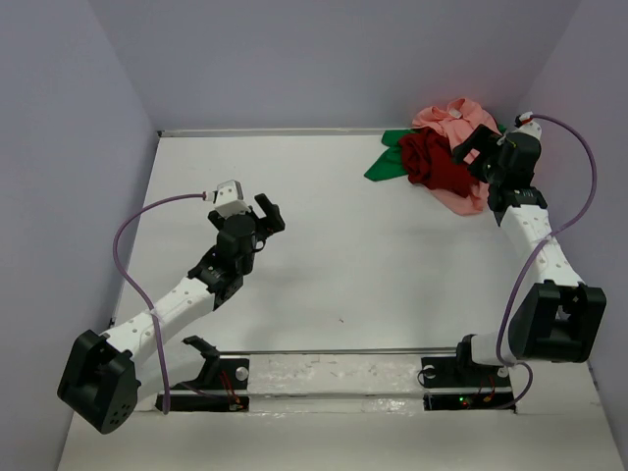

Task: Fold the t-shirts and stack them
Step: Grab the tshirt from the pile

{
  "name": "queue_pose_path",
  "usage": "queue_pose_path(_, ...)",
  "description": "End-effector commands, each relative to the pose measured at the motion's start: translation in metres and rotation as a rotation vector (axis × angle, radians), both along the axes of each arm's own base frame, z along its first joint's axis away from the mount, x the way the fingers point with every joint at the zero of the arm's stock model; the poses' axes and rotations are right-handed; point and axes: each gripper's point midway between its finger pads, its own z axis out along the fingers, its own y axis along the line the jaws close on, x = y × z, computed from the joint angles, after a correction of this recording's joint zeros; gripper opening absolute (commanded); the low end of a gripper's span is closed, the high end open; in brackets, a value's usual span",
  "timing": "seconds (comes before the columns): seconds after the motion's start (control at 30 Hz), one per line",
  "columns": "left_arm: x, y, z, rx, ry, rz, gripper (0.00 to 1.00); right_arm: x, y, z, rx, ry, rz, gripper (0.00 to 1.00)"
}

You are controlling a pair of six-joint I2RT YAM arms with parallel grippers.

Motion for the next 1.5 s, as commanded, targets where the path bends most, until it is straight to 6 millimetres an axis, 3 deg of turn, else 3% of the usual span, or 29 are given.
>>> queue_pose_path(0.0,0.005,-0.001,0.018,-0.022,-0.057,0.0,0.99,0.003,0.003,0.032,-0.013,-0.094,0.015,1.0)
queue_pose_path(0.53,0.004,0.0,0.02,-0.023,-0.062,0.003,0.99,0.009,0.004,0.035,-0.02,-0.095,0.034,1.0)
queue_pose_path(0.67,0.004,-0.001,0.021,-0.027,-0.063,-0.004,0.99,0.02,0.0,0.024,-0.018,-0.033,0.015,1.0)
queue_pose_path(0.77,0.003,-0.001,0.023,-0.031,-0.065,-0.008,0.99,0.041,0.001,0.015,-0.004,0.034,0.034,1.0)
queue_pose_path(0.8,0.002,-0.001,0.023,-0.034,-0.065,-0.008,0.99,0.052,-0.001,0.03,0.004,0.008,0.042,1.0)
queue_pose_path(0.87,0.001,-0.001,0.023,-0.038,-0.067,-0.01,0.99,0.069,0.003,0.016,0.027,0.051,0.075,1.0)
queue_pose_path(1.1,-0.002,-0.002,0.026,-0.055,-0.076,-0.019,0.99,0.127,-0.02,0.023,-0.002,0.063,-0.011,0.98)
queue_pose_path(1.27,-0.002,-0.003,0.027,-0.06,-0.076,-0.025,0.99,0.156,-0.052,0.006,-0.09,0.118,-0.141,0.98)
queue_pose_path(1.47,-0.001,-0.005,0.024,-0.062,-0.071,-0.03,0.99,0.184,-0.077,-0.031,-0.179,0.179,-0.221,0.98)
